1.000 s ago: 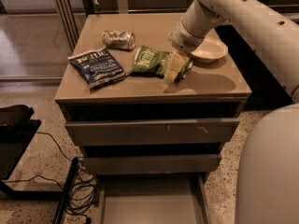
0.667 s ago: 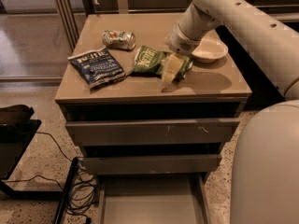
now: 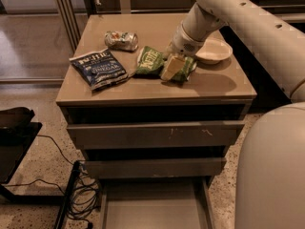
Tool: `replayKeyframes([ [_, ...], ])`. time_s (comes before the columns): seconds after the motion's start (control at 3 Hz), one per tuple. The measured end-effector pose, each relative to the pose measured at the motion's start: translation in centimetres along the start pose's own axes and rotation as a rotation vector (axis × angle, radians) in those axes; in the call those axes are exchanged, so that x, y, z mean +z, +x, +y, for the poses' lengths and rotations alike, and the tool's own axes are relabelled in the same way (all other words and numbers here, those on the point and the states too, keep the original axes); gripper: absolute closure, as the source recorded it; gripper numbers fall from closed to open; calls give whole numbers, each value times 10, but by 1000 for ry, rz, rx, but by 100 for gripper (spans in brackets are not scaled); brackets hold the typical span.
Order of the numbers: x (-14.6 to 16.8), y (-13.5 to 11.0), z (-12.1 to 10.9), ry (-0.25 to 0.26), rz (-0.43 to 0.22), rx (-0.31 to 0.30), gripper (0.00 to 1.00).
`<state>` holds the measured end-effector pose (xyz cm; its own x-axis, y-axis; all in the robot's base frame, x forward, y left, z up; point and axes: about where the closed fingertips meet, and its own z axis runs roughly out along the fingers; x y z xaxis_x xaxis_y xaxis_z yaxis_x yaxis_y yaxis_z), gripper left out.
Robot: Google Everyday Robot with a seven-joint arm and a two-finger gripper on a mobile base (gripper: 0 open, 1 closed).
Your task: Place green jalapeno chip bag into bottom drawer
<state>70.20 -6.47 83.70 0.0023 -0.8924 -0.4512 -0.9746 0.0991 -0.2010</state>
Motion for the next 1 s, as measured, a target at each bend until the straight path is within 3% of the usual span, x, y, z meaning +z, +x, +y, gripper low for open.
replayKeyframes([
  [0.67, 0, 0, 0, 0, 0, 0, 88],
  [1.0, 0, 0, 0, 0, 0, 0, 100],
])
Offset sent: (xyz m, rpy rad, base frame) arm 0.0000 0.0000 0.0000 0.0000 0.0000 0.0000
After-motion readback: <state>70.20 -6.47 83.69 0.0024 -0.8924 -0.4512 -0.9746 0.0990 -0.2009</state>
